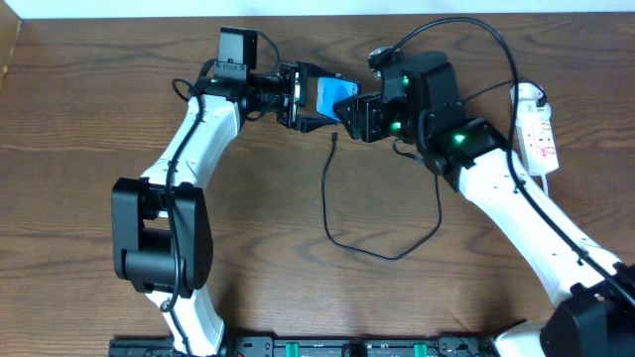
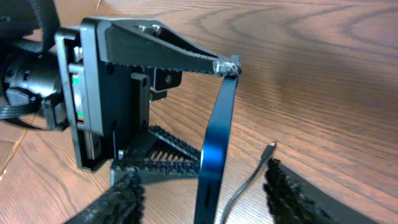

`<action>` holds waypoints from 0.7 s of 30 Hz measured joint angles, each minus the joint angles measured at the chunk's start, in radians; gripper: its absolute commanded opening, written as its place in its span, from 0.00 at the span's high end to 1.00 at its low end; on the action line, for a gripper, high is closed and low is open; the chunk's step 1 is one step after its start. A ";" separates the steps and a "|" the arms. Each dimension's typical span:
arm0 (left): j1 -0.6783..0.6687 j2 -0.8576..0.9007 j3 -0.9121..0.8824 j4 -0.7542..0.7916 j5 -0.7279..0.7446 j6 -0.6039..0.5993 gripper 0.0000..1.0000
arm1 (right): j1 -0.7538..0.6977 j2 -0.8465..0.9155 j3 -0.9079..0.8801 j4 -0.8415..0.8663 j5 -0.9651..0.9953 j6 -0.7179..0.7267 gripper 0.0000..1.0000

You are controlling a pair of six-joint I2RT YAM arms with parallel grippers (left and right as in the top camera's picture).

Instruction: Plug charger to phone and switch on socket

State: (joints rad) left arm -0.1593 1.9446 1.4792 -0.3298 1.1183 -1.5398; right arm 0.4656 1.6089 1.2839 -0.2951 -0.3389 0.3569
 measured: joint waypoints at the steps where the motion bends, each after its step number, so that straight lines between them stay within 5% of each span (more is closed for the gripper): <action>1: 0.000 0.000 0.000 0.000 0.000 0.000 0.35 | 0.002 0.008 0.000 0.007 0.003 0.000 0.45; 21: 0.000 0.000 0.000 0.000 0.000 0.000 0.35 | 0.029 0.086 0.006 0.098 0.027 0.018 0.76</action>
State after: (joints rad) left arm -0.1593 1.9446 1.4792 -0.3298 1.1187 -1.5398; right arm 0.4942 1.6951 1.2903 -0.1970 -0.3119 0.3744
